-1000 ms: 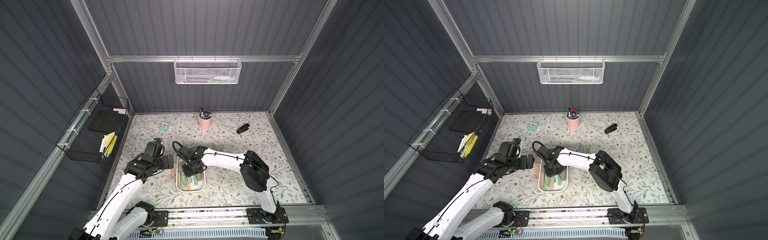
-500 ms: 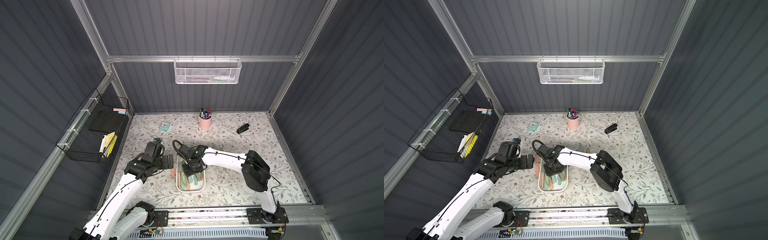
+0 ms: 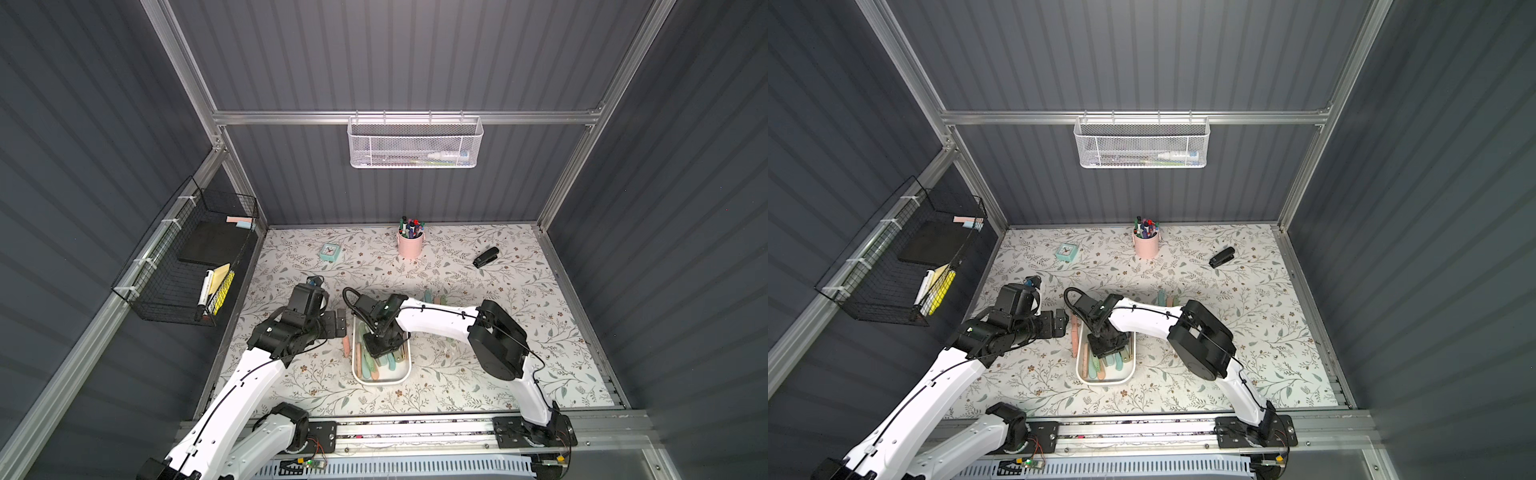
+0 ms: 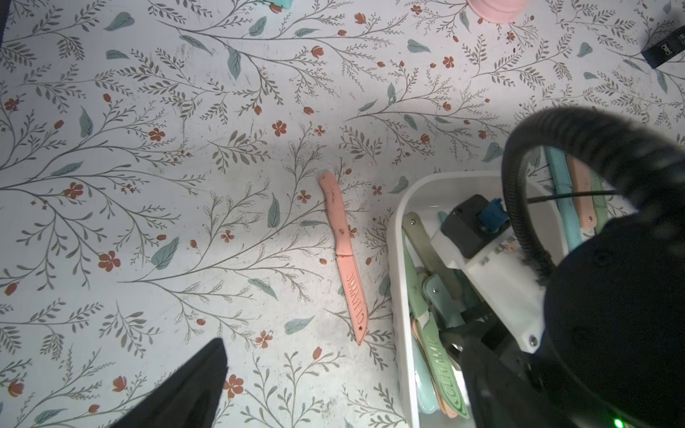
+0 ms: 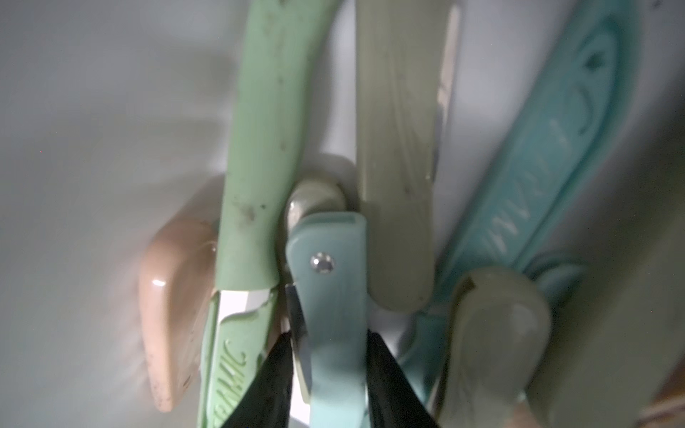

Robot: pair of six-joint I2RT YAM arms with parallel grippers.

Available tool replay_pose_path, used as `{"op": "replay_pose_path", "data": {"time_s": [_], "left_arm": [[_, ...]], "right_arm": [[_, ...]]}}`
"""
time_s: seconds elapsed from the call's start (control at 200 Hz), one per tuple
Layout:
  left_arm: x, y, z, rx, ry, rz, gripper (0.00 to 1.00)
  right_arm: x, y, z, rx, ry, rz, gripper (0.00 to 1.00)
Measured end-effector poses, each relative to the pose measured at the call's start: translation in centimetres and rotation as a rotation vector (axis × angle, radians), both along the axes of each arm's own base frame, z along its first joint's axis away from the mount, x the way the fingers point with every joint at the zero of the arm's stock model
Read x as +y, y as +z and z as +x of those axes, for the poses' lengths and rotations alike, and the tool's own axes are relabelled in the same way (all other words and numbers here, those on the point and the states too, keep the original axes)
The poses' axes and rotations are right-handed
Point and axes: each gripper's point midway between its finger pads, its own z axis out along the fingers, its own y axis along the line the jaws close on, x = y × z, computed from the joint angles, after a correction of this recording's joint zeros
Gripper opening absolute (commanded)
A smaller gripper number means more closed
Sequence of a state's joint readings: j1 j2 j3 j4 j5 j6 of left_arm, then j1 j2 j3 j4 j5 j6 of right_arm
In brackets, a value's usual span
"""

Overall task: Take the fruit knife out of the storage box
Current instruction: Pick up the fruit knife from the storage box.

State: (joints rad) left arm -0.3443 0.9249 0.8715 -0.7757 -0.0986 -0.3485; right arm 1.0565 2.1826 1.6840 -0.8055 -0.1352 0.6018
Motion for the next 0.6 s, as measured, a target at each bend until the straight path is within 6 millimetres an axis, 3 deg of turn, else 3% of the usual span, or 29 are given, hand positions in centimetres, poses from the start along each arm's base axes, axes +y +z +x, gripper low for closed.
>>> {"op": "replay_pose_path", "data": {"time_s": [0.395,0.6], "left_arm": [[0.0,0.0,0.0,0.000,0.000,0.000,0.99],[0.0,0.0,0.0,0.000,0.000,0.000,0.99]], "right_arm": [[-0.5,-0.3,0.1,-0.005,-0.003,-0.028,0.27],[-0.7,1.0,0.7,-0.049,-0.012,-0.022,0.22]]}}
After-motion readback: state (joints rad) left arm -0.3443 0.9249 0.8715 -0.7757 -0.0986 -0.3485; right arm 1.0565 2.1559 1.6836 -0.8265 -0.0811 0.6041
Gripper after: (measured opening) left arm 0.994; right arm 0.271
